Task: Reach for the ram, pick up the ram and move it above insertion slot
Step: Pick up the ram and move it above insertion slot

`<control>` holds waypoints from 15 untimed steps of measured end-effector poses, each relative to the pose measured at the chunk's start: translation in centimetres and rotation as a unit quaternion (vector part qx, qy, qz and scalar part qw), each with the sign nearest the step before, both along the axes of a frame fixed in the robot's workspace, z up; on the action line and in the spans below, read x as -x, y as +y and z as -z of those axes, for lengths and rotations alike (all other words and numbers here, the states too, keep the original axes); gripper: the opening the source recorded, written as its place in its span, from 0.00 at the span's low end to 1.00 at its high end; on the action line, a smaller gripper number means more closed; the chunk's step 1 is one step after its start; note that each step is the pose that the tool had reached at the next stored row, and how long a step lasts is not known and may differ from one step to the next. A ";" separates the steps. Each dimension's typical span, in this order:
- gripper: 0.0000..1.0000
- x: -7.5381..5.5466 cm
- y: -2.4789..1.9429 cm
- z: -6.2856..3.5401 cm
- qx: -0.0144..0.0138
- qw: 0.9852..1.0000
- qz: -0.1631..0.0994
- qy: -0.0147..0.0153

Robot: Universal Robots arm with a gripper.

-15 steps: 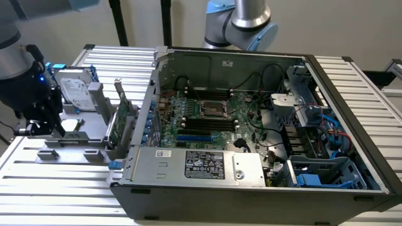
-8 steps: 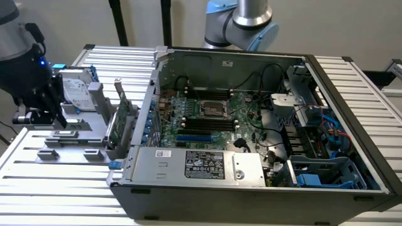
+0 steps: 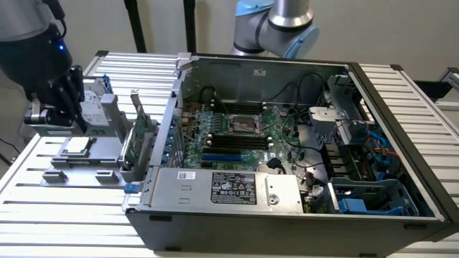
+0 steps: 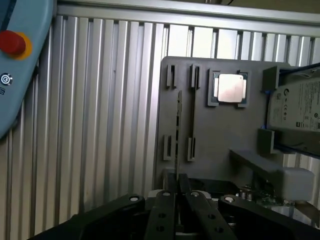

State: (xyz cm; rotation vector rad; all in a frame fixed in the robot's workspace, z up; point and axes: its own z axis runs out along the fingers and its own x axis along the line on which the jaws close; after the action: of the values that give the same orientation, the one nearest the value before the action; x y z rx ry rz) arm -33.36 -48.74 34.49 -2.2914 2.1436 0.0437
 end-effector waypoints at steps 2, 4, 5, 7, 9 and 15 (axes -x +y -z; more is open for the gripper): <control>0.13 -0.9 0.00 -0.90 -0.001 1.000 0.000 0.000; 0.13 -1.8 0.00 -1.80 -0.001 1.000 0.000 0.000; 0.13 -2.3 0.00 -2.26 -0.001 1.000 0.000 0.001; 0.13 -3.2 0.00 -3.19 -0.001 1.000 0.000 0.001; 0.13 -4.1 0.00 -4.08 -0.001 1.000 0.000 0.001; 0.13 -6.8 0.01 -5.62 -0.002 1.000 0.000 0.002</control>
State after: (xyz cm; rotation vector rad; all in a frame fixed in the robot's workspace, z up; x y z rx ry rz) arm -26.55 -48.73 40.11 -2.2910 2.1434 0.0520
